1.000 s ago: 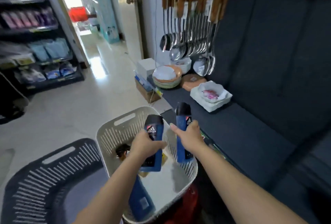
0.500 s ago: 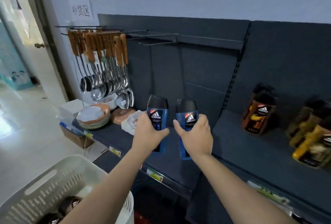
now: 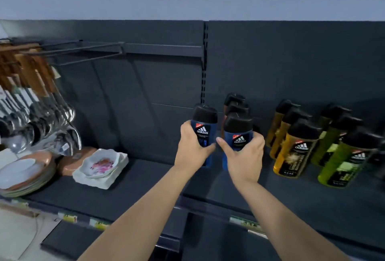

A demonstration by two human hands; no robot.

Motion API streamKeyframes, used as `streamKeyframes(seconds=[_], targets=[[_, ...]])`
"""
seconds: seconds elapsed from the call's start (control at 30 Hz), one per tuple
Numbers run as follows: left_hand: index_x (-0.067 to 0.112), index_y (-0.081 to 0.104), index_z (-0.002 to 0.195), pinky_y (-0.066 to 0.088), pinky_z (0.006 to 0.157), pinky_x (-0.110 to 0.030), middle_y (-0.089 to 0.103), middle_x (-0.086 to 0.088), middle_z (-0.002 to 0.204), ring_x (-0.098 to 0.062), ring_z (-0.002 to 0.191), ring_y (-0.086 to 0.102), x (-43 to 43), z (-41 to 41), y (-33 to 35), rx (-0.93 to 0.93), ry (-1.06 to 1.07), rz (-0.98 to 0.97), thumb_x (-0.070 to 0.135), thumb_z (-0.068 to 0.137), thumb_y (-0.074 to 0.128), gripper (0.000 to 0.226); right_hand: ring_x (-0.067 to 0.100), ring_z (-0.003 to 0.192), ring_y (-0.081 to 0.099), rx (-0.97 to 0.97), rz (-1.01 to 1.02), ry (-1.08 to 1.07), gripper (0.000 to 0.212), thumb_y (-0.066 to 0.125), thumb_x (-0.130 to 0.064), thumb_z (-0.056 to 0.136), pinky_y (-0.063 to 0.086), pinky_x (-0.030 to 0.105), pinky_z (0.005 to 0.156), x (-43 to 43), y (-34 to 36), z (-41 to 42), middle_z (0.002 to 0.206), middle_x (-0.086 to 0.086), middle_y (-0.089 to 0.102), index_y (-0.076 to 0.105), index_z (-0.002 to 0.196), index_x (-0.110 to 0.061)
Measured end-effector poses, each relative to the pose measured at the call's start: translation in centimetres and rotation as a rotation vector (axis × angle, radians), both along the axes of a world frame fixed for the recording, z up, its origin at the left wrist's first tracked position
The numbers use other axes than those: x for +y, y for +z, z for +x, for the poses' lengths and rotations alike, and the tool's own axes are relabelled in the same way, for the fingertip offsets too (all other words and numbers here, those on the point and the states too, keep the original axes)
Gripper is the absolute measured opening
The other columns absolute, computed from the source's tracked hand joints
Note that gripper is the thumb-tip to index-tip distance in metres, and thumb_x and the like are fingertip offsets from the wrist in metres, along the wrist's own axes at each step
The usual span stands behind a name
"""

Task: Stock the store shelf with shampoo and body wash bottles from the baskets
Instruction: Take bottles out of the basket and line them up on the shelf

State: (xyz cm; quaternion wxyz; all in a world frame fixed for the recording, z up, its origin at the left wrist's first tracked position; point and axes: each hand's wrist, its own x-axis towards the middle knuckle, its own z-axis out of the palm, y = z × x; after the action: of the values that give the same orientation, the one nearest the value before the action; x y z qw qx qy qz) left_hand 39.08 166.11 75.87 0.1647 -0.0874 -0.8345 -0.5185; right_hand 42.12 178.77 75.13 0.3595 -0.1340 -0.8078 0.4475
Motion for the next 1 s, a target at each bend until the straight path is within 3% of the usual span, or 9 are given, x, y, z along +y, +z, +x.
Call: streamKeyframes(seconds=[0.2,0.33,0.43,0.57,0.67,0.73,0.83,0.9,1.0], targets=[[0.015,0.033,0.131,0.050,0.090,-0.033,0.042,-0.001,0.130,-0.014,0.114,0.053,4.4,-1.9,-1.4,-0.015,-0.128,0.019,0.022,0.072,0.084,0.078,0.026,0.105,0.055,-0.007,0.085,-0.086,0.077,0.079,-0.053,0.067,0.051,0.037,0.075,3.3,-1.7,1.2,0.111,0.007,0.052,0.046,0.117,-0.005],[0.022,0.034,0.126,0.053,0.091,-0.041,0.050,0.000,0.126,-0.013,0.112,0.057,6.0,-2.5,-2.4,-0.036,-0.197,0.080,0.032,0.069,0.084,0.076,0.023,0.107,0.055,-0.023,0.034,-0.128,0.078,0.077,-0.057,0.066,0.051,0.036,0.075,4.0,-2.3,1.9,0.113,0.004,0.052,0.044,0.118,-0.008],[0.025,0.033,0.124,0.054,0.090,-0.037,0.051,0.001,0.123,-0.010,0.111,0.058,6.6,-2.6,-2.8,-0.050,-0.233,0.121,0.033,0.069,0.084,0.076,0.022,0.108,0.055,-0.053,0.072,-0.145,0.079,0.077,-0.058,0.065,0.050,0.035,0.074,4.2,-2.4,2.0,0.113,0.002,0.053,0.043,0.117,-0.010],[0.022,0.037,0.120,0.049,0.084,-0.018,0.054,0.007,0.116,0.001,0.106,0.056,6.5,-3.1,-2.9,-0.043,-0.276,0.097,0.014,0.073,0.083,0.066,0.020,0.108,0.055,-0.073,0.104,-0.148,0.077,0.082,-0.052,0.064,0.048,0.031,0.073,4.3,-2.7,2.2,0.111,0.000,0.053,0.043,0.117,-0.011],[0.017,0.040,0.118,0.051,0.081,-0.019,0.057,0.008,0.109,0.000,0.098,0.057,6.0,-3.1,-2.5,0.002,-0.338,-0.008,0.000,0.081,0.071,0.051,0.019,0.106,0.054,-0.063,0.129,-0.138,0.078,0.083,-0.051,0.063,0.047,0.028,0.072,3.5,-2.8,2.2,0.110,0.000,0.052,0.044,0.117,-0.010],[0.019,0.042,0.121,0.050,0.085,-0.024,0.057,0.005,0.110,-0.005,0.099,0.057,5.4,-3.3,-2.5,0.042,-0.399,-0.105,0.011,0.085,0.067,0.045,0.018,0.104,0.054,-0.068,0.163,-0.134,0.079,0.082,-0.054,0.063,0.047,0.027,0.072,2.7,-2.9,2.1,0.109,0.001,0.052,0.045,0.117,-0.009],[0.029,0.057,0.105,0.052,0.077,-0.023,0.065,0.005,0.102,-0.009,0.096,0.062,4.3,-3.8,-2.6,0.133,-0.400,-0.205,0.039,0.097,0.048,0.015,0.018,0.101,0.056,-0.071,0.204,-0.139,0.081,0.077,-0.060,0.062,0.046,0.024,0.069,1.4,-3.0,1.9,0.106,0.001,0.052,0.047,0.116,-0.008],[0.030,0.058,0.108,0.050,0.070,-0.014,0.064,0.006,0.102,0.002,0.087,0.063,3.8,-4.0,-2.6,0.128,-0.462,-0.234,0.024,0.105,0.039,0.021,0.017,0.101,0.056,-0.078,0.205,-0.133,0.081,0.075,-0.063,0.062,0.046,0.024,0.068,0.7,-3.0,1.7,0.106,0.000,0.052,0.047,0.116,-0.009],[0.023,0.052,0.123,0.047,0.069,-0.007,0.057,0.008,0.110,0.016,0.081,0.059,3.3,-4.3,-3.0,0.060,-0.504,-0.237,0.004,0.103,0.042,0.029,0.016,0.100,0.056,-0.084,0.206,-0.137,0.082,0.071,-0.067,0.062,0.046,0.023,0.066,0.1,-3.0,1.5,0.106,-0.001,0.052,0.046,0.115,-0.010]])
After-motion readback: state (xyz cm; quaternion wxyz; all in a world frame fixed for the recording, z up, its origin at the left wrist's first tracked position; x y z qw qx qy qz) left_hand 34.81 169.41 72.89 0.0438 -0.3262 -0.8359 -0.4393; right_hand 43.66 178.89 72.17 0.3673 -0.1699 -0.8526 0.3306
